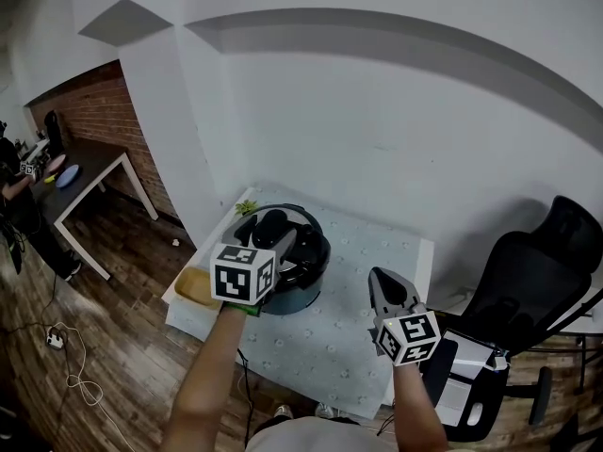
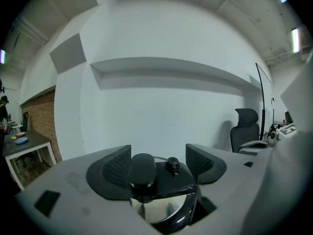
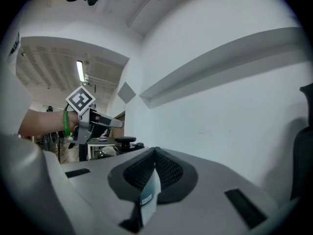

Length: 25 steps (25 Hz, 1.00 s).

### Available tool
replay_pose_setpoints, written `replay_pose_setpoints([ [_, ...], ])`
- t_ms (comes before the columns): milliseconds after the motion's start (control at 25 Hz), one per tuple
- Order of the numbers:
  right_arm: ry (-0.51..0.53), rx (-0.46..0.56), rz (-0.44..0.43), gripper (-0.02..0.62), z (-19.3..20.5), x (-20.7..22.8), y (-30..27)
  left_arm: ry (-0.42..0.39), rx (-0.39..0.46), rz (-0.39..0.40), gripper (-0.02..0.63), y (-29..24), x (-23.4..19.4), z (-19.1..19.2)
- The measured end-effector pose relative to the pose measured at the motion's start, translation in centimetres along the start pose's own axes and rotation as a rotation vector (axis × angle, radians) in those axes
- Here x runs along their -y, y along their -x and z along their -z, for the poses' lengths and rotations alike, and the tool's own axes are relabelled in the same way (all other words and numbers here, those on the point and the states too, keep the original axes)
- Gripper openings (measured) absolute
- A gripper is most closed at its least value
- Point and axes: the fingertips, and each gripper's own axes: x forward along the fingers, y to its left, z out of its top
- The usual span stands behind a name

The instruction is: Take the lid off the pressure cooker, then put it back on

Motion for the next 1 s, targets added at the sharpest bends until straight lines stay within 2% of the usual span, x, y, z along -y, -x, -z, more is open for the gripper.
replay_pose_setpoints([
  [280, 0.015, 0.001, -0.041, 0.0, -0.5, -2.8, -1.1, -0.057, 0.144, -0.031, 0.33, 4.8, 0.7, 1.9],
  [320, 0.017, 0.001, -0.046, 0.0, -0.6, -3.2, -1.2, -0.062, 0.159, -0.045, 0.314, 5.4, 0.6, 2.3],
  [440, 0.02, -0.001, -0.056, 0.0, -0.5, -4.0, -1.6, -0.069, 0.196, -0.099, 0.191, 7.2, -0.1, 3.5],
  [600, 0.024, -0.001, -0.067, 0.0, -0.6, -5.0, -2.1, -0.048, 0.22, -0.144, 0.098, 9.1, -0.9, 5.1],
  [800, 0.029, -0.002, -0.077, 0.0, -0.7, -6.2, -2.5, -0.031, 0.221, -0.172, 0.027, 10.6, -1.3, 6.9],
  [1000, 0.035, -0.002, -0.079, 0.0, -0.8, -6.9, -2.8, -0.026, 0.227, -0.178, 0.012, 11.3, -1.5, 7.8],
])
